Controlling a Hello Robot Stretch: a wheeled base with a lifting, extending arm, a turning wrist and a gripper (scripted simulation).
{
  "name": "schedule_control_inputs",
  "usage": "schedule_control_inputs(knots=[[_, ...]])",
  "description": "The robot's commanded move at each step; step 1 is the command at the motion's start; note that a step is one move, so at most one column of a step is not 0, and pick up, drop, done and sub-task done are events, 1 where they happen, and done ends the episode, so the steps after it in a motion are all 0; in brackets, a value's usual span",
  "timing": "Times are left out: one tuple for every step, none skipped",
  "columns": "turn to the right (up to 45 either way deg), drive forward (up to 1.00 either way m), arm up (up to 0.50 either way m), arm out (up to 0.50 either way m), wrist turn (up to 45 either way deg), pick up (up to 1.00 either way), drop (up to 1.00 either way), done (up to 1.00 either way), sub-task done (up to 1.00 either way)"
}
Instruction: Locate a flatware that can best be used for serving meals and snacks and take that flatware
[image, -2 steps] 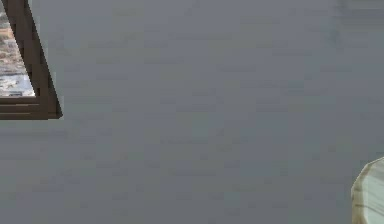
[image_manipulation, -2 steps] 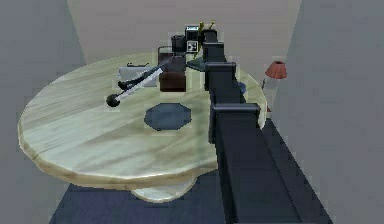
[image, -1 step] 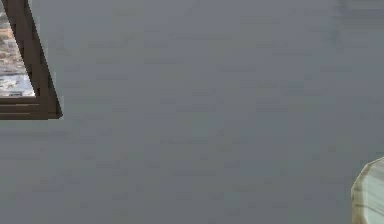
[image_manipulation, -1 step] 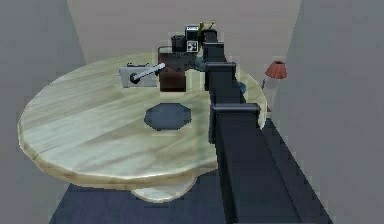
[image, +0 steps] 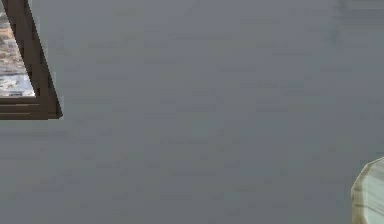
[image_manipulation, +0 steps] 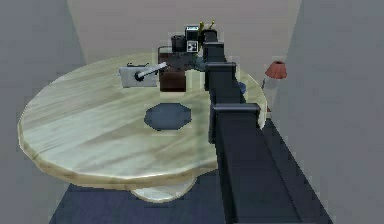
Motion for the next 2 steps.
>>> schedule_control_inputs(knots=[[0.0,0.0,-0.24,0.0,0.0,0.0,0.0,0.0,0.0],[0.0,0.0,0.0,0.0,0.0,1.0,0.0,0.0,0.0]])
